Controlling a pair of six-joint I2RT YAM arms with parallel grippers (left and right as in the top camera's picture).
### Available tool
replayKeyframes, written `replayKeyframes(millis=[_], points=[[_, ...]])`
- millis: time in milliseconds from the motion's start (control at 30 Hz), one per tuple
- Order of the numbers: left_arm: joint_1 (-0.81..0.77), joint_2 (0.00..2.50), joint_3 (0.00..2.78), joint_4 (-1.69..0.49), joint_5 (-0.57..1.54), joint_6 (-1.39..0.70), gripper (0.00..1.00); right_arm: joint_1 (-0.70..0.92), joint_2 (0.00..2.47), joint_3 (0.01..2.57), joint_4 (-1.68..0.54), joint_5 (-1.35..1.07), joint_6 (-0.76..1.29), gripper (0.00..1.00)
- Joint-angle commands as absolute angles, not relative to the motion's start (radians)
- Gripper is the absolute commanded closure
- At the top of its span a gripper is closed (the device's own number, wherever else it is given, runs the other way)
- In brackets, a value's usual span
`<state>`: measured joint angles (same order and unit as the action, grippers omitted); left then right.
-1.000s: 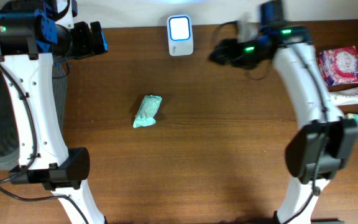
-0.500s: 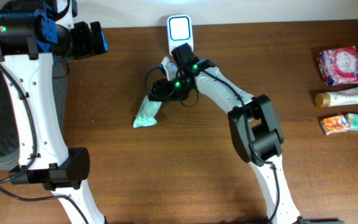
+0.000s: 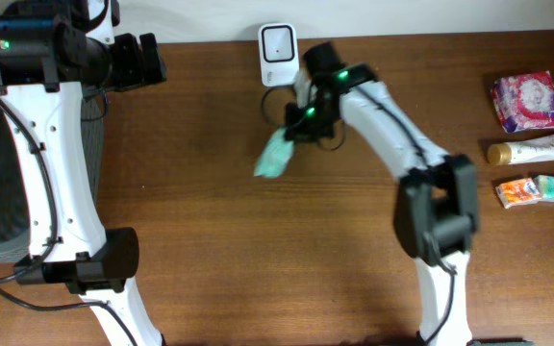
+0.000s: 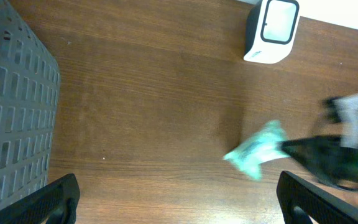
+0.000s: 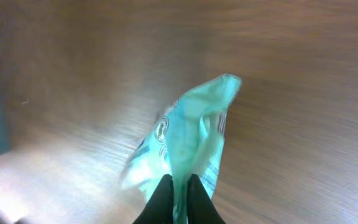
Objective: Scan the item barcode
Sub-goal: 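Carry the mint wipes pack right with the right gripper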
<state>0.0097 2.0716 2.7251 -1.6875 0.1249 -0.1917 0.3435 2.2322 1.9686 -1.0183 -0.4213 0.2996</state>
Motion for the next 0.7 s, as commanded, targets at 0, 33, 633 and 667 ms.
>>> replayKeyframes(millis=[0,33,633,667], points=[[0.010,2.045,2.737,-1.688,0.135,-0.186,0.01,0.332,2.069,1.998,-1.118,-0.098,0.302,0.96],[0.010,2.045,2.737,-1.688,0.135,-0.186,0.01,0.335,2.048,1.998,-1.188,-0.020,0.333,0.96],[0.010,2.045,2.737,-1.688,0.135,-0.186,0.01,0.282,2.152,1.976,-1.231,-0.038,0.770,0.20],[0.010,2.045,2.737,-1.688,0.135,-0.186,0.01,0.257,2.152,1.952,-1.229,-0.056,0.719,0.17]])
